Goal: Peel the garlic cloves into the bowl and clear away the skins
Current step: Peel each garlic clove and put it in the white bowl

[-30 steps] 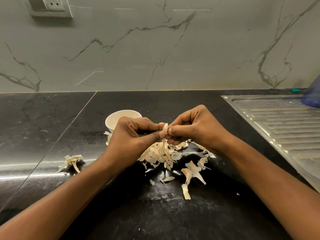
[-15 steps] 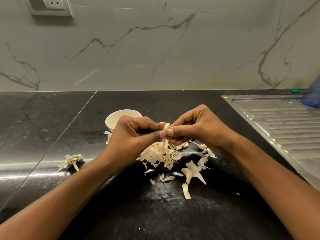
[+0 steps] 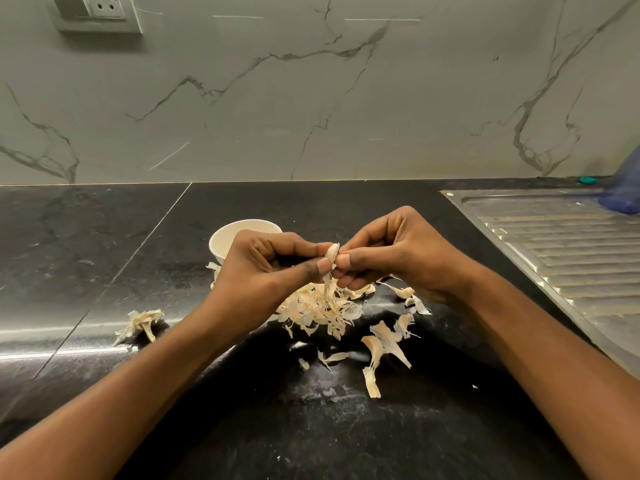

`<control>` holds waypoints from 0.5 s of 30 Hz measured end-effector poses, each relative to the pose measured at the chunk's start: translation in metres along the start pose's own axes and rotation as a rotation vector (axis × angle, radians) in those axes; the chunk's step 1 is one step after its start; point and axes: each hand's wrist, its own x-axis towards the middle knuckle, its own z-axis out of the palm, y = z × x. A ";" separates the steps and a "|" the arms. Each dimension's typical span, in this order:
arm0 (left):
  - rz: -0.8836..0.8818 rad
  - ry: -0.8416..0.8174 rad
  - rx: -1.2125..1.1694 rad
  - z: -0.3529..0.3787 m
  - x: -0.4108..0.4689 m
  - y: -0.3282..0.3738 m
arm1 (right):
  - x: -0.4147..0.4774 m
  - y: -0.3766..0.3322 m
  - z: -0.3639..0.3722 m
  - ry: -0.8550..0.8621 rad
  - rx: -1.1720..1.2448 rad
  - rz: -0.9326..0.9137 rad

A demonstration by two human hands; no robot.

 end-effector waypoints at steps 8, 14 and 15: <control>0.015 0.008 0.039 -0.001 0.000 0.000 | 0.001 0.003 0.004 0.029 -0.001 -0.020; 0.029 0.027 0.056 0.001 0.000 0.002 | 0.003 0.004 0.008 0.092 -0.011 -0.043; 0.028 0.031 0.051 0.002 0.000 0.003 | 0.002 0.004 0.008 0.095 -0.013 -0.046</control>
